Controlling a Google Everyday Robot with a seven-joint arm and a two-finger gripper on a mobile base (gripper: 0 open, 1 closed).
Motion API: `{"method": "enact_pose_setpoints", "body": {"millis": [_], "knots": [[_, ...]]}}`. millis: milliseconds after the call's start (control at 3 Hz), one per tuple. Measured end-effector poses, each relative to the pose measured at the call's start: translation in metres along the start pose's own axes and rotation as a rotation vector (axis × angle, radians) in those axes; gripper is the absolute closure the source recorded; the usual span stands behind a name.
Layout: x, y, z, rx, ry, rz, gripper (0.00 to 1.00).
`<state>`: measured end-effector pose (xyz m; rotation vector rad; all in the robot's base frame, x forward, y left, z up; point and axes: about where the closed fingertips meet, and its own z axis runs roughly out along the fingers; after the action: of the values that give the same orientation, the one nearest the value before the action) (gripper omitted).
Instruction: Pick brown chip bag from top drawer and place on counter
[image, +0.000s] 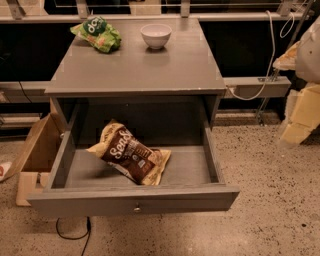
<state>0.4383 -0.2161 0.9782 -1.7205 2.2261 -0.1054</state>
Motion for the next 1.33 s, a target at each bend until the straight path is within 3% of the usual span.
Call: {"method": "enact_pose_setpoints", "body": {"millis": [333,667,1000,1333], "knots": [[-0.005,0.0,0.006,-0.002,-0.018,0.014,0.0],[-0.034,0.005,0.054,-0.066,-0.111,0.084,0.0],[-0.086,0.019,0.122,-0.162,-0.216,0.183,0.0],[-0.152,0.025,0.181,-0.198,-0.319,0.285,0.0]]}}
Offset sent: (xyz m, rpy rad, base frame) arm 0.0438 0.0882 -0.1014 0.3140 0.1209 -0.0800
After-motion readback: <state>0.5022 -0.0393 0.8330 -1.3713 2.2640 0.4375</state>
